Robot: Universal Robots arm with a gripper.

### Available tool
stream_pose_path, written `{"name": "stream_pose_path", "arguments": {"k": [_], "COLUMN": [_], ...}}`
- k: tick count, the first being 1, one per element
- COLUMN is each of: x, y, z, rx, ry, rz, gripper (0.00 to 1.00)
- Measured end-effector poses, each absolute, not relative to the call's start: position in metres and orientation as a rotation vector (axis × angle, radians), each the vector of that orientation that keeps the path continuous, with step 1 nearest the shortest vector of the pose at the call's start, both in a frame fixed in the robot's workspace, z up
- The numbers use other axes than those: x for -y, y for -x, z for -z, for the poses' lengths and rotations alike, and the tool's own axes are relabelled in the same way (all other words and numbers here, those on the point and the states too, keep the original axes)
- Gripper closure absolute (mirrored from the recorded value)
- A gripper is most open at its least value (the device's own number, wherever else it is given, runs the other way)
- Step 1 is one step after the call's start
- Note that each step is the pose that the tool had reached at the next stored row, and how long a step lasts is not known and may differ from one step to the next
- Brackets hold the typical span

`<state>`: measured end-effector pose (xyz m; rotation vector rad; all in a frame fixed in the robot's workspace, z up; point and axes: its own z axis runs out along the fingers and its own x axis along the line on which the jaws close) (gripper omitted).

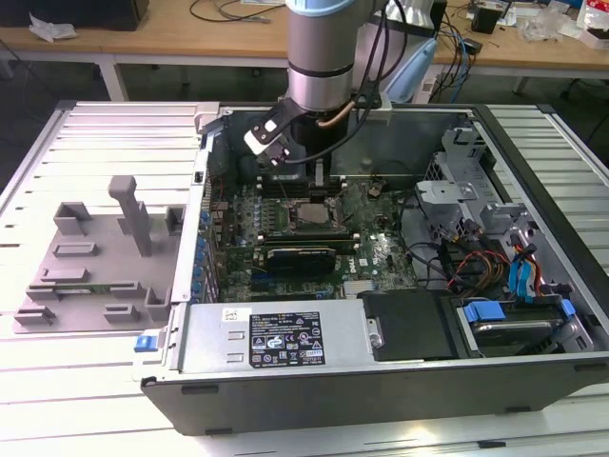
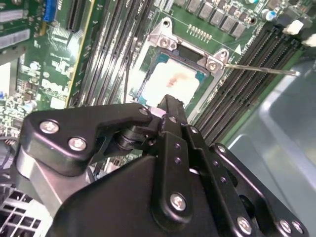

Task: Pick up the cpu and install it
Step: 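Place the cpu into insertion slot, then close the cpu cover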

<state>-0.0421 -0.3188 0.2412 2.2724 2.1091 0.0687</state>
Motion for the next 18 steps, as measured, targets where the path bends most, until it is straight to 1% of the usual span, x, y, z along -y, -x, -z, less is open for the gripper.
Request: {"name": "stream_pose_path", "arguments": {"k": [3, 18], "x": [0.3192, 0.3194], "y": [0.0421, 0.0422], "z": [-0.2495, -0.25], "rx": [-2.108, -2.106], "ry": [-2.273, -2.275], "rz": [-0.069, -0.069], "gripper": [0.89, 0.89]}}
